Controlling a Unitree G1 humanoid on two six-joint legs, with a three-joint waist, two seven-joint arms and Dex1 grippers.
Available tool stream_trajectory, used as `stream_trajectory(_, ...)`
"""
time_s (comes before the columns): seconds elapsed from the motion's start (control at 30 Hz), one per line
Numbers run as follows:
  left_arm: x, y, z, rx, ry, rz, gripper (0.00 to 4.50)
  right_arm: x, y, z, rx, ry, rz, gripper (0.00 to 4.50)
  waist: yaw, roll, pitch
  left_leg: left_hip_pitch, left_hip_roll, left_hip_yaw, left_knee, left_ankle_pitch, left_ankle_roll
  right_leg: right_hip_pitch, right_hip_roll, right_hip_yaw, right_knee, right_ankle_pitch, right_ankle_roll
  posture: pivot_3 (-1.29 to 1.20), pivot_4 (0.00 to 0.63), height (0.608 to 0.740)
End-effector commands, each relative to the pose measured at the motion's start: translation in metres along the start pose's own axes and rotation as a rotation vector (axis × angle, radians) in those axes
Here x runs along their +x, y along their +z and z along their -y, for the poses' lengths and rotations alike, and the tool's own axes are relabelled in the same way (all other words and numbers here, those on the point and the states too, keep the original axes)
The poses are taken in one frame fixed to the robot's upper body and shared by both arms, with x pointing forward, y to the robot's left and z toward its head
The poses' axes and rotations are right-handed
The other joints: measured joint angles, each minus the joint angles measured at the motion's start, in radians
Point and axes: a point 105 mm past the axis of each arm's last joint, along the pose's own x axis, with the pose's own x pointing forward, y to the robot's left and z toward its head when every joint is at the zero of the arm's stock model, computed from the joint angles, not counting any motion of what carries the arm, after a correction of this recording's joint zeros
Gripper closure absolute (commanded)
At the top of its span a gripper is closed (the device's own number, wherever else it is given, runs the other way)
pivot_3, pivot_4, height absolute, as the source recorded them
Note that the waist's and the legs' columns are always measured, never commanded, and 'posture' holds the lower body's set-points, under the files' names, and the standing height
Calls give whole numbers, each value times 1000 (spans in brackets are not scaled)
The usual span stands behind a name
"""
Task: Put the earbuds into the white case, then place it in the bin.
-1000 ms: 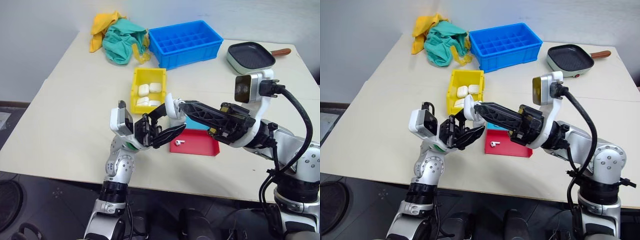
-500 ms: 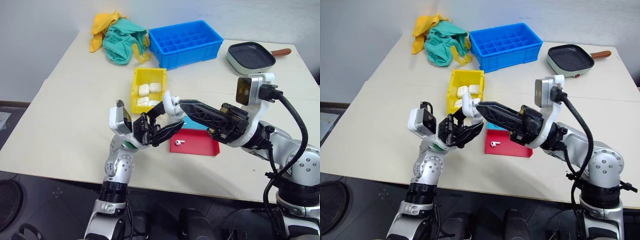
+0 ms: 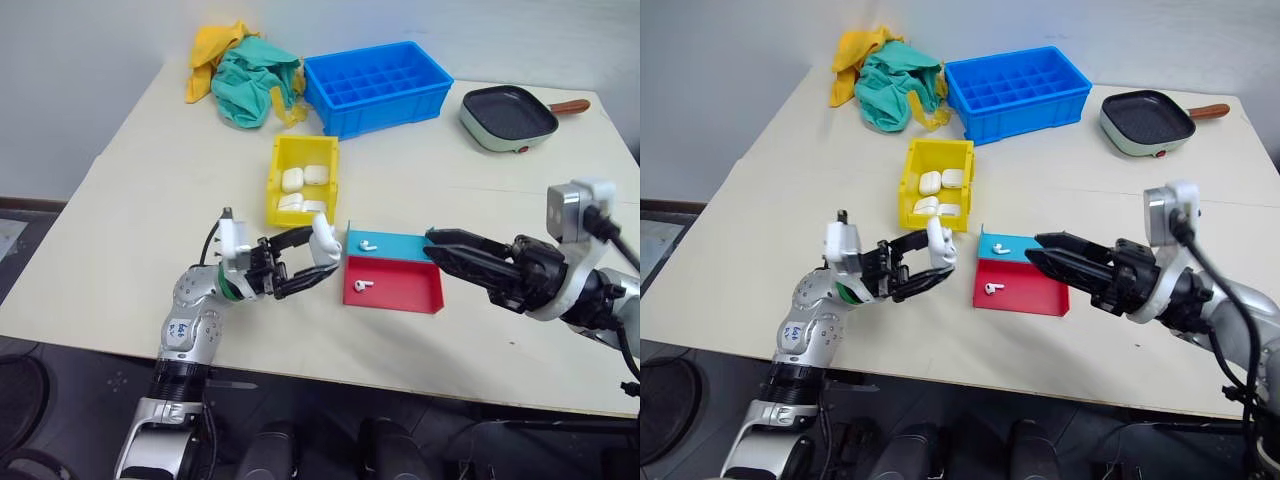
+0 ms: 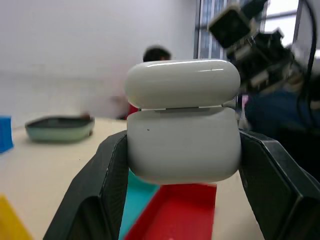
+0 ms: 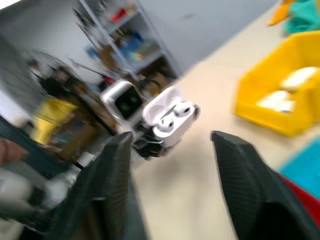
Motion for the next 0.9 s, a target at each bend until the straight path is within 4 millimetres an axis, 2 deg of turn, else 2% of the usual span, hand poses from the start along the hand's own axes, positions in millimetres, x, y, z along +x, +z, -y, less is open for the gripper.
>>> stream_trajectory(0.03,12,-2,3,79,-81,-103,1712,9,-5,-12,-322,69,-53,3443,0,0,0,0,0,0,0,0,0,0,0,0,0,0,0,0,150,740)
stream_trajectory(0.13,23,-4,14,95,-171,-146,1712,24,-5,-19,-421,137,-30,4492,-4,0,0,0,0,0,0,0,0,-1,0,1,0,0,0,0,150,740)
stream_trajectory(0.37,38,-3,25,127,-237,-172,1712,48,-6,-30,-463,242,-33,4492,-2,-1,0,0,1,-1,0,0,-1,0,0,-1,0,0,0,0,150,740)
stream_trajectory(0.53,41,1,26,131,-235,-152,1712,58,-23,-21,-454,229,-119,4492,-2,-1,0,0,1,-1,0,0,-1,0,0,-1,0,0,1,0,150,740)
stream_trajectory(0.67,40,10,24,137,-212,-134,1712,44,-33,-6,-443,170,-187,4492,1,-1,0,0,0,-1,0,0,-1,0,-1,-1,0,0,1,0,150,740)
stream_trajectory(0.8,29,15,24,112,-197,-122,1712,15,-34,9,-396,74,-208,4492,0,-1,0,0,0,-2,0,0,-1,0,-1,-2,0,0,1,0,150,740)
stream_trajectory(0.9,17,18,19,45,-130,-112,1712,-6,-39,11,-384,19,-201,4492,0,-1,1,0,0,-2,0,0,-1,0,-1,-2,1,0,1,0,150,740)
